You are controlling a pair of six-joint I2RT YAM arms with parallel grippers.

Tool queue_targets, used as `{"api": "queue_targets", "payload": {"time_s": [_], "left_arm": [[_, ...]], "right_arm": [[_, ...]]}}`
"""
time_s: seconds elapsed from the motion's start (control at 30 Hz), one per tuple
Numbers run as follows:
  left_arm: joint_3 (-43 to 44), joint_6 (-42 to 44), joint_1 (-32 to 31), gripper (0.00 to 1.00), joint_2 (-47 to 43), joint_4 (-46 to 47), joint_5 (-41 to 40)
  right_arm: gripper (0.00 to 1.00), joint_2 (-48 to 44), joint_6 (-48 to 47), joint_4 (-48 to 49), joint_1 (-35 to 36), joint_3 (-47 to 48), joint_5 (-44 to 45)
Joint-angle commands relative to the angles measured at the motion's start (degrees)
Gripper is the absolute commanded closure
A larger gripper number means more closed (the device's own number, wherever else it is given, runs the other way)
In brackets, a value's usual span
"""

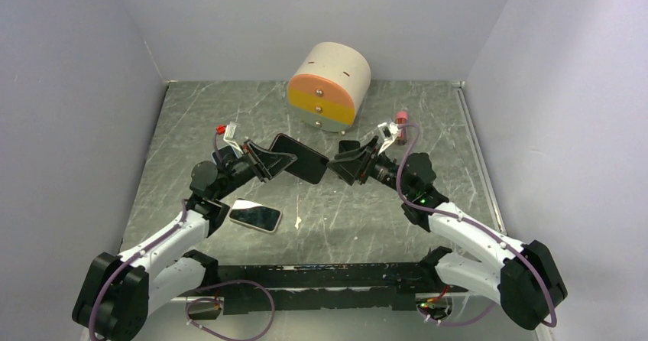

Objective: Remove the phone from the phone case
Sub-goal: Remove the phone case from the phone.

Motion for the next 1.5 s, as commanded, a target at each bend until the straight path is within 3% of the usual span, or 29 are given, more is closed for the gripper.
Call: {"api": "queue_targets", "payload": {"time_s": [0.0,0.4,0.97,1.23,1.47], "left_arm": [[2.42,-1.00,-0.05,0.98,-0.85,5.99,1.07],[2.77,-0.87,-0.05,0.97,-0.92,5.60,1.47],[3.05,-4.70,-0.04,0.97,0.72,14.03,4.83],[2.59,-8.01,-0.05,0.98,3.60,22.46,6.62],[3.71,-6.53,-0.13,0.97,4.54,20.35,8.88]], "right_arm": [[0.45,-0.01,-0.71,1.79,-0.22,2.85,-2.83],[0.60,1.83,1.59,5.51,-0.22,3.21,-8.44],[0.61,5.61,2.73,7.64,-0.25,4.13,-13.30],[0.62,7.99,2.85,8.81,-0.25,4.94,-16.47],[0.67,8.07,3.12,9.93,-0.17,5.86,-20.04]]}}
